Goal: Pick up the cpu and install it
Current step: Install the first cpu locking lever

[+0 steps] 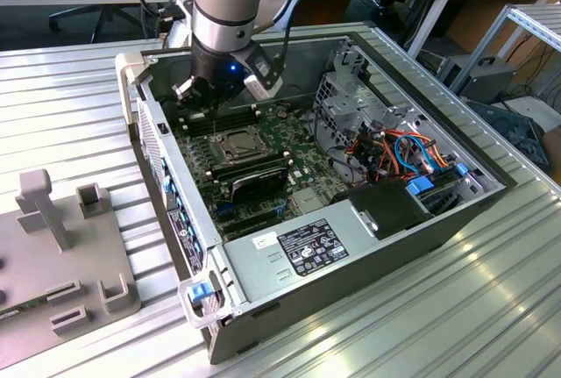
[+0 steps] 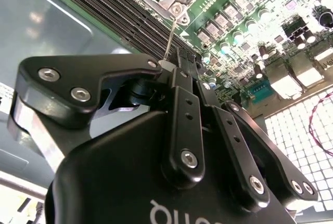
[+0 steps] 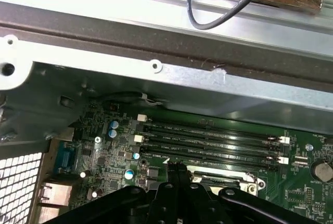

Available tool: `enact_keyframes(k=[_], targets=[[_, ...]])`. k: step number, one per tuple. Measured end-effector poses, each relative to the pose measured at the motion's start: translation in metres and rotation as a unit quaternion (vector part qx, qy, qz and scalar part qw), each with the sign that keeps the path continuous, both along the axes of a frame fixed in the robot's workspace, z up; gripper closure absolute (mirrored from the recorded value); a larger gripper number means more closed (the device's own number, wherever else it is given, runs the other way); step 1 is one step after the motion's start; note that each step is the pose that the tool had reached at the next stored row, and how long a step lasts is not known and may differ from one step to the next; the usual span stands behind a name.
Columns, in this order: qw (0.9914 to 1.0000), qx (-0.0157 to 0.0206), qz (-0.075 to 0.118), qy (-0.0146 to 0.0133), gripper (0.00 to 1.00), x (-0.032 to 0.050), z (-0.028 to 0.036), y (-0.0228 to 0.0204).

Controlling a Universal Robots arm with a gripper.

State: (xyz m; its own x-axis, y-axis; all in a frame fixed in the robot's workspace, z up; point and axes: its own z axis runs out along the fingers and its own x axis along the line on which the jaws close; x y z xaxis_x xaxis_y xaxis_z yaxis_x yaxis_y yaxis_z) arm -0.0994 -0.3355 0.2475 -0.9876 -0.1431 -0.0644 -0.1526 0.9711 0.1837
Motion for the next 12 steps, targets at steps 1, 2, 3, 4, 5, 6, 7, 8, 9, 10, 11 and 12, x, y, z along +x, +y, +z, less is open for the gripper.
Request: enact_keyframes(k=[1,2,3,4,5,6,7,8,9,10,11,12], targets=[[1.00000,0.0000,-0.001,0.0000,0.89,0.0012,-0.0001,0.0000],[1.00000,-0.0001,-0.002,0.0000,0.89,0.0026,-0.0002,-0.0001],[0.99999,0.0000,-0.003,0.0000,0.89,0.0045,-0.0004,-0.0003],[0.99999,-0.0001,-0.004,0.0000,0.89,0.0055,-0.0004,-0.0004],[0.99998,-0.0001,-0.006,0.0000,0.89,0.0067,-0.0006,-0.0005],[0.99996,0.0000,-0.009,0.0000,0.89,0.0100,-0.0009,-0.0010],[0.99994,0.0000,-0.011,0.0000,0.89,0.0121,-0.0012,-0.0014],[0.99992,0.0000,-0.012,0.0000,0.89,0.0133,-0.0013,-0.0016],[0.99991,0.0000,-0.014,0.0000,0.89,0.0143,-0.0015,-0.0018],[0.99989,0.0000,-0.015,0.0000,0.89,0.0159,-0.0017,-0.0020],[0.99986,0.0000,-0.017,-0.0001,0.89,0.0179,-0.0020,-0.0022],[0.99985,0.0000,-0.017,0.0000,0.89,0.0196,-0.0023,-0.0023]])
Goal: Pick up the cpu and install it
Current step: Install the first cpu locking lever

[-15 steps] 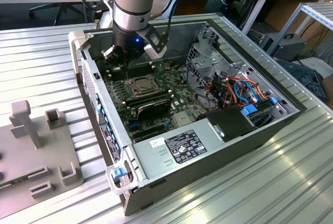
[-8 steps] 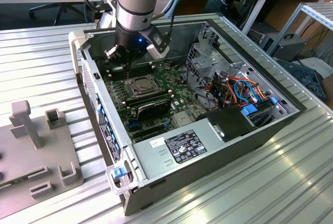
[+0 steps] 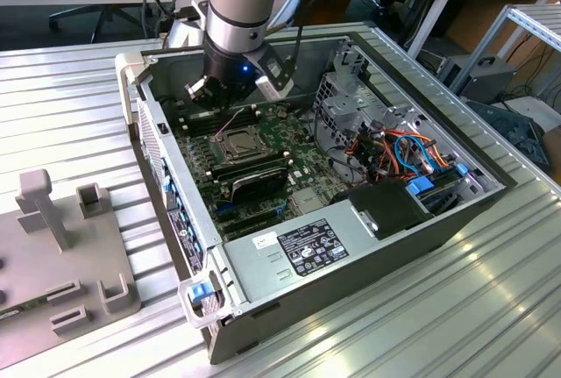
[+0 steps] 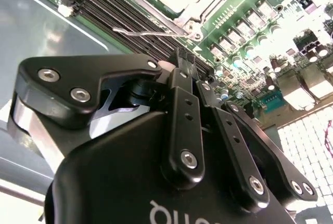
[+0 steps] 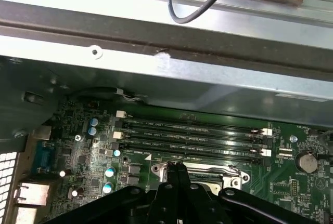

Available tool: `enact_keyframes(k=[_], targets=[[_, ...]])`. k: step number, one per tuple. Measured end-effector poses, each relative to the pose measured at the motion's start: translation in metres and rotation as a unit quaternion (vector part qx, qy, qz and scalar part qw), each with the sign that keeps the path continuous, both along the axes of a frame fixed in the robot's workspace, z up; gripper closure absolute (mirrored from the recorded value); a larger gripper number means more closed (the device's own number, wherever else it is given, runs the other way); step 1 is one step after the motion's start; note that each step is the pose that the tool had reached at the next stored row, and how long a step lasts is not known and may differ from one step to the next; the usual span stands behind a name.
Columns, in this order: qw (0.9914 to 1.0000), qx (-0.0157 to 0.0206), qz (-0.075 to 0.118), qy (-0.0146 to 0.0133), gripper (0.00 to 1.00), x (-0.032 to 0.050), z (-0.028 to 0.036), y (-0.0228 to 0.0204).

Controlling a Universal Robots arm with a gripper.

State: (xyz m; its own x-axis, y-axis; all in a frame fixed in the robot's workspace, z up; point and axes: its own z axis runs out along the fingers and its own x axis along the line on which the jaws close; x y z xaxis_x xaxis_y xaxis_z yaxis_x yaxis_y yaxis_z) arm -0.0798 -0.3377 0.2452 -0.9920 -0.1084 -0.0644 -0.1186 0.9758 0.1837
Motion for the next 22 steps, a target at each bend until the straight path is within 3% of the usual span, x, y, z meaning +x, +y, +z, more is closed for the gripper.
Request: enact_keyframes(k=[6,10,13,22], targets=[[0.99999,0.0000,-0.005,0.0000,0.89,0.0114,-0.0031,0.0001],[0.99997,-0.0001,-0.008,0.0000,0.89,0.0119,-0.0046,0.0018],[0.99997,0.0000,-0.008,0.0000,0.89,0.0119,-0.0057,0.0065],[0.99996,0.0001,-0.008,0.0000,0.89,0.0133,-0.0063,0.0071]])
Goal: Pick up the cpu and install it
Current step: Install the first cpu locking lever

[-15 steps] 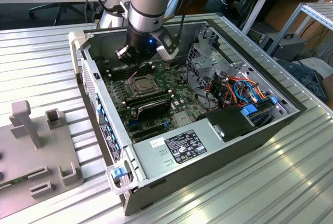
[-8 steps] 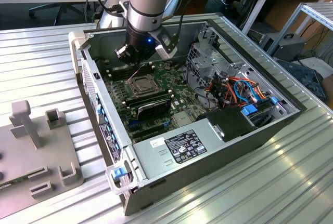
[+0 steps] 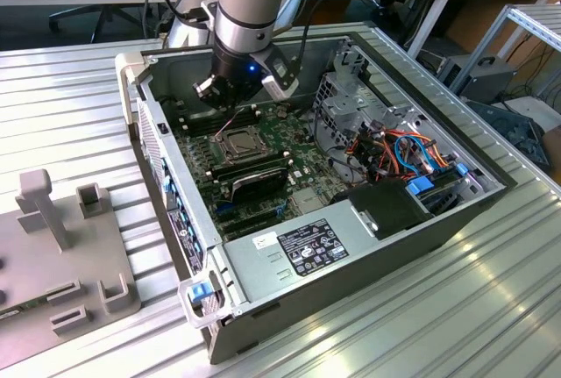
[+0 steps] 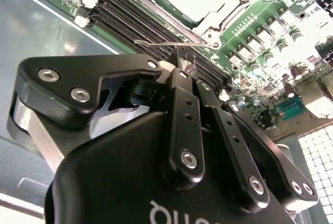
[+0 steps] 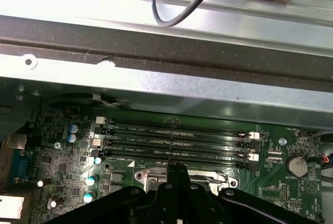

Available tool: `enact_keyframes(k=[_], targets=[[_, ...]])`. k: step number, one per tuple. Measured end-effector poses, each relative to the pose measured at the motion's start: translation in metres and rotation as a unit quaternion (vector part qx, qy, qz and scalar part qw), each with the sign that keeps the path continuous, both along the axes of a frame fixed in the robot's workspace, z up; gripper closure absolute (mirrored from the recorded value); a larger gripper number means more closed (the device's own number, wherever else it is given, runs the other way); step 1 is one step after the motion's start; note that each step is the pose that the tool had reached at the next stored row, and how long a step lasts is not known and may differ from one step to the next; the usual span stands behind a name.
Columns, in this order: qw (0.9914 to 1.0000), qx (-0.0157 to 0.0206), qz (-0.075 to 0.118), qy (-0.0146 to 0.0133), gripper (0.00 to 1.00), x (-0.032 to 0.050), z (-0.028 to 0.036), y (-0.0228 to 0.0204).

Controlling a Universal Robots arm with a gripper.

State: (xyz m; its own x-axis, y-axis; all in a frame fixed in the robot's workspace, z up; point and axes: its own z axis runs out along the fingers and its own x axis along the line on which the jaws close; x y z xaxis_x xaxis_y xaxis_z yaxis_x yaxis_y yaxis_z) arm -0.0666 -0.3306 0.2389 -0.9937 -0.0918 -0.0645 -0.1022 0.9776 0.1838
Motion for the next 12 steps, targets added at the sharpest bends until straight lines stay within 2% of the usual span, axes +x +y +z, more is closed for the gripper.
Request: enact_keyframes(k=[6,12], targets=[[1.00000,-0.0001,0.000,0.0000,0.89,0.0020,-0.0046,0.0022],[1.00000,0.0000,0.000,0.0000,0.89,0.0021,-0.0051,0.0029]])
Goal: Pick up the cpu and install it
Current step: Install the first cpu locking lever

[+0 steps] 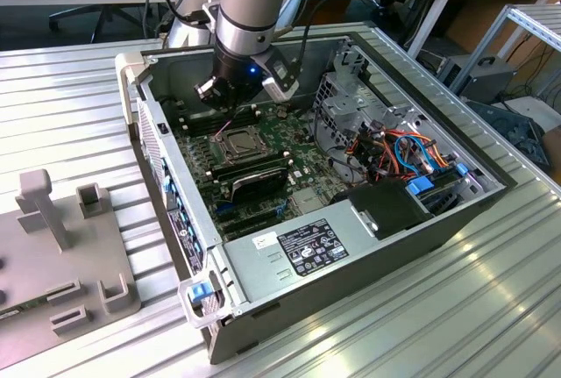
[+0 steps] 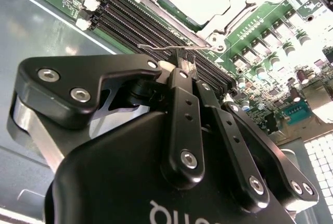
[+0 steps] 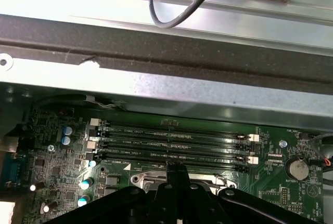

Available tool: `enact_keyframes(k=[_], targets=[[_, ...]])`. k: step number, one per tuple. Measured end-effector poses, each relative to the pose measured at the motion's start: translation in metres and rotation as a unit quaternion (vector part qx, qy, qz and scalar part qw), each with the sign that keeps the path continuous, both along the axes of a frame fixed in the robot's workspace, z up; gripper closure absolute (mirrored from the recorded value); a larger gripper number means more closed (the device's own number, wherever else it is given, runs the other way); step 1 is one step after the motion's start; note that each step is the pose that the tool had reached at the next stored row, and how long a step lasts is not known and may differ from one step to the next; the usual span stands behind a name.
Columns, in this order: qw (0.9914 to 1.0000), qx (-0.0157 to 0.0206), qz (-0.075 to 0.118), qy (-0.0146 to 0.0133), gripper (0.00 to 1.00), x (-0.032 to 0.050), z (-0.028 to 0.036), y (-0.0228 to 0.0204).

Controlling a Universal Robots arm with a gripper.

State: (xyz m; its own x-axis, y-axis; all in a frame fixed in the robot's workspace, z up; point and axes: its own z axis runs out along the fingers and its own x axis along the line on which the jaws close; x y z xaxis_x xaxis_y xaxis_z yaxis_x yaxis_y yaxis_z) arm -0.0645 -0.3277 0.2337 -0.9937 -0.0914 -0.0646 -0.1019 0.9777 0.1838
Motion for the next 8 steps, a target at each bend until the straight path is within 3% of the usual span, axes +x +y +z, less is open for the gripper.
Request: enact_keyframes(k=[8], targets=[[1.00000,-0.0001,0.000,0.0001,0.89,0.0020,-0.0016,0.0023]])
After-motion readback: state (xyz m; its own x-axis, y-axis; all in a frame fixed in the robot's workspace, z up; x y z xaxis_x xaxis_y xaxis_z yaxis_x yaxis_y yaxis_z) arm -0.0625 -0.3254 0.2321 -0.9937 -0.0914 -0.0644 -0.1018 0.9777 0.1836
